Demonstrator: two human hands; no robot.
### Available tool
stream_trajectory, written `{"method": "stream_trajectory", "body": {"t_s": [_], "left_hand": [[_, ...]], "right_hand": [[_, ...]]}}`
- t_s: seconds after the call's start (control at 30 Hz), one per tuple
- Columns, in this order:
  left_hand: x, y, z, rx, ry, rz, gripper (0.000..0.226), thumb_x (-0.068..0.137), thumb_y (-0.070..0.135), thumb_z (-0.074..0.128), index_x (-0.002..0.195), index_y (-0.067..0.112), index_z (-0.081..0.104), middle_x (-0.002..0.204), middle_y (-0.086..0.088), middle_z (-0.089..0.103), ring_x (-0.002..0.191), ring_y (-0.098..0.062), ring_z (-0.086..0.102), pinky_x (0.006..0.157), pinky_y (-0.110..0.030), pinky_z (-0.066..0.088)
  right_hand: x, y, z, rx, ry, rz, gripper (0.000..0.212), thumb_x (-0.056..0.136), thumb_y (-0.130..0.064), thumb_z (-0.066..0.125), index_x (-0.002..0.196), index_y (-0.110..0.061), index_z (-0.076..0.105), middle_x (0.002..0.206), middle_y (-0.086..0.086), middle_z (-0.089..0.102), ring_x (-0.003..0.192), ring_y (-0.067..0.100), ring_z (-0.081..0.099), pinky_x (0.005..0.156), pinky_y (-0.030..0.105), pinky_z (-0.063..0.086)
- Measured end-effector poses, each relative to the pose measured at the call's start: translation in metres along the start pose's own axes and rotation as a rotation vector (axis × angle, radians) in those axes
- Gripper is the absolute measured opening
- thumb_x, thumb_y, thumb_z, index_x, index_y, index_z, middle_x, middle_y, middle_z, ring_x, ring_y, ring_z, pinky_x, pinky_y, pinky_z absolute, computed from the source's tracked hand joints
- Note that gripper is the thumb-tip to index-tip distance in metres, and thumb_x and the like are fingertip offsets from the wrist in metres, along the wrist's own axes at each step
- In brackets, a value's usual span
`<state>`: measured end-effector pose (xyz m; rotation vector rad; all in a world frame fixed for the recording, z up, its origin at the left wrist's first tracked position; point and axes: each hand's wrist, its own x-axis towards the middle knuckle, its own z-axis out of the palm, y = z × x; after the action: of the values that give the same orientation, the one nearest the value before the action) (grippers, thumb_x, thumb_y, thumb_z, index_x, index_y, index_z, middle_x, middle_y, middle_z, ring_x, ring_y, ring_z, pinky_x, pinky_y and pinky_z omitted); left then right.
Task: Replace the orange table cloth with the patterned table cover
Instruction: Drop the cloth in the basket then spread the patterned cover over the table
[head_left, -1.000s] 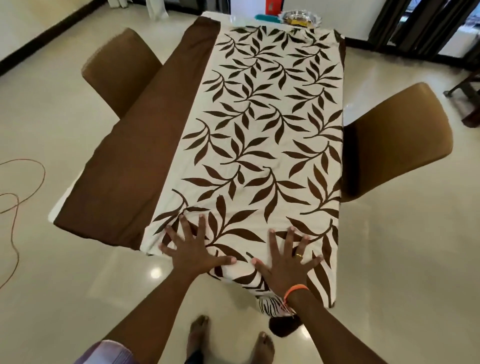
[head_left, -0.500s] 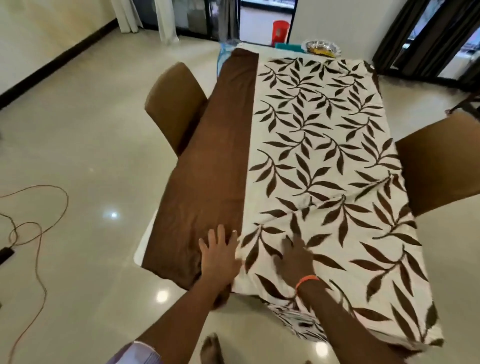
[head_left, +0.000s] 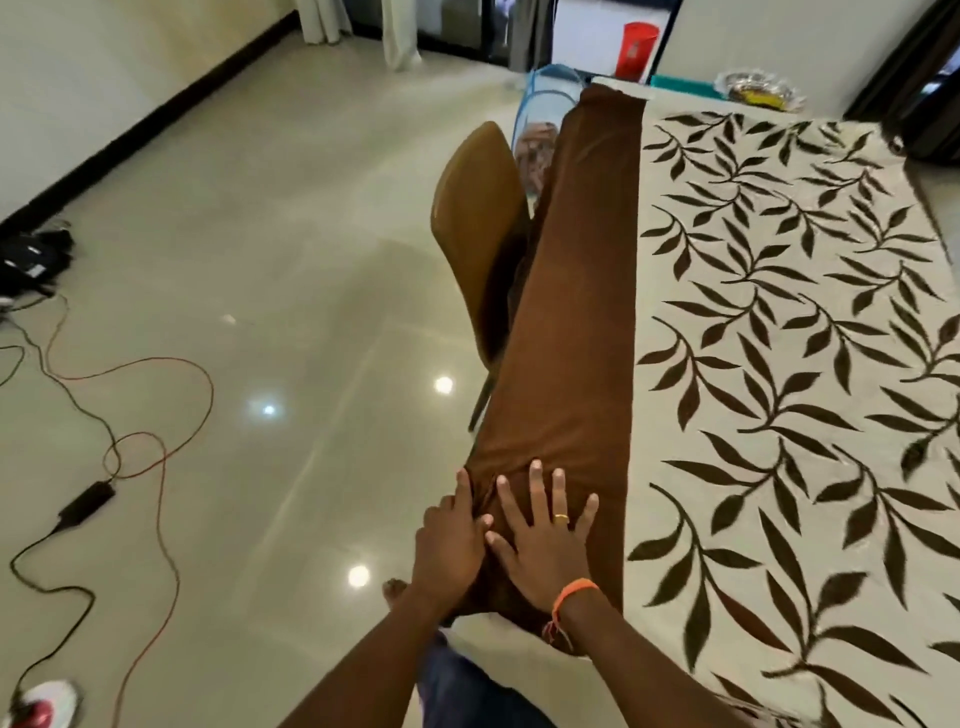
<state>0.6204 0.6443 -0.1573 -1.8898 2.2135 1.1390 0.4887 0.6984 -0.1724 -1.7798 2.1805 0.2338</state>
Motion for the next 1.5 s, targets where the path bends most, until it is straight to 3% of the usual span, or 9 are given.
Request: {"method": "stream_trajectory", "body": {"t_s": [0.17, 0.3, 0.43, 0.6, 0.73, 0.83, 1.13, 1.3, 1.5], "left_hand": [[0.058, -0.009, -0.057, -0.149, -0.054, 0.041, 0.037, 0.100, 0.030, 0.050, 0.136, 0.025, 0.044, 0.127, 0.002, 0.063, 0.111, -0.018, 0.063, 0.094, -0.026, 0.047], [0.105, -0.015, -0.105, 0.191, -0.048, 0.163, 0.043, 0.095, 0.025, 0.058, 0.136, 0.019, 0.045, 0.132, -0.004, 0.057, 0.117, -0.023, 0.056, 0.097, -0.032, 0.047], [0.133, 0.000, -0.131, 0.492, -0.126, 0.591, 0.058, 0.093, 0.022, 0.059, 0.145, 0.024, 0.033, 0.146, -0.004, 0.039, 0.127, -0.027, 0.044, 0.098, -0.038, 0.047], [0.164, 0.029, -0.162, 0.481, -0.366, 0.882, 0.049, 0.095, 0.021, 0.056, 0.143, 0.021, 0.042, 0.152, -0.007, 0.037, 0.134, -0.030, 0.040, 0.107, -0.044, 0.042], [0.212, 0.028, -0.219, 0.412, -0.416, 0.941, 0.041, 0.095, 0.014, 0.052, 0.135, 0.020, 0.050, 0.141, -0.005, 0.045, 0.125, -0.028, 0.046, 0.102, -0.042, 0.046], [0.254, 0.039, -0.266, 0.364, -0.377, 0.995, 0.039, 0.097, 0.015, 0.049, 0.136, 0.021, 0.051, 0.139, -0.002, 0.046, 0.124, -0.023, 0.047, 0.101, -0.038, 0.047], [0.406, 0.149, -0.349, 0.244, -0.322, 1.195, 0.032, 0.096, 0.020, 0.053, 0.129, 0.021, 0.056, 0.132, 0.003, 0.050, 0.121, -0.015, 0.046, 0.101, -0.033, 0.044], [0.535, 0.225, -0.359, 0.190, -0.233, 1.121, 0.027, 0.094, 0.020, 0.057, 0.120, 0.020, 0.062, 0.119, 0.003, 0.058, 0.109, -0.012, 0.055, 0.093, -0.024, 0.046], [0.640, 0.312, -0.366, 0.262, -0.299, 1.055, 0.024, 0.092, 0.017, 0.061, 0.116, 0.018, 0.064, 0.116, 0.000, 0.061, 0.105, -0.016, 0.060, 0.094, -0.031, 0.051]], "right_hand": [[0.053, -0.031, -0.015, -0.001, -0.007, 0.061, 0.069, 0.091, -0.071, 0.021, 0.151, -0.037, 0.018, 0.159, 0.013, 0.017, 0.144, 0.044, 0.017, 0.102, 0.079, 0.008], [0.081, -0.045, -0.039, 0.059, -0.035, 0.175, 0.067, 0.089, -0.072, 0.015, 0.147, -0.040, 0.023, 0.159, 0.008, 0.020, 0.145, 0.040, 0.016, 0.107, 0.069, -0.006], [0.106, -0.057, -0.075, 0.236, 0.092, 0.490, 0.045, 0.097, -0.055, 0.030, 0.132, -0.031, 0.046, 0.139, -0.002, 0.048, 0.126, 0.025, 0.045, 0.107, 0.055, 0.033], [0.140, -0.062, -0.100, 0.318, 0.116, 0.766, 0.045, 0.099, -0.045, 0.035, 0.142, -0.030, 0.036, 0.132, 0.000, 0.056, 0.123, 0.026, 0.051, 0.099, 0.051, 0.040], [0.171, -0.068, -0.111, 0.203, 0.094, 0.888, 0.030, 0.092, -0.037, 0.053, 0.110, -0.018, 0.068, 0.126, 0.007, 0.051, 0.119, 0.029, 0.046, 0.097, 0.047, 0.041], [0.203, -0.066, -0.116, 0.310, 0.177, 0.915, 0.022, 0.082, -0.030, 0.066, 0.088, -0.009, 0.071, 0.127, 0.011, 0.051, 0.113, 0.031, 0.050, 0.095, 0.043, 0.046], [0.294, -0.039, -0.143, 0.337, 0.092, 1.108, 0.056, 0.096, -0.052, 0.037, 0.147, -0.029, 0.029, 0.134, 0.008, 0.049, 0.126, 0.034, 0.043, 0.098, 0.054, 0.036], [0.384, 0.010, -0.157, 0.182, 0.205, 1.166, 0.049, 0.092, -0.041, 0.054, 0.122, -0.003, 0.059, 0.115, 0.019, 0.054, 0.104, 0.038, 0.051, 0.084, 0.052, 0.047], [0.486, 0.053, -0.196, 0.232, 0.227, 1.204, 0.043, 0.086, -0.034, 0.065, 0.115, -0.003, 0.064, 0.105, 0.019, 0.056, 0.093, 0.039, 0.052, 0.076, 0.049, 0.046]]}}
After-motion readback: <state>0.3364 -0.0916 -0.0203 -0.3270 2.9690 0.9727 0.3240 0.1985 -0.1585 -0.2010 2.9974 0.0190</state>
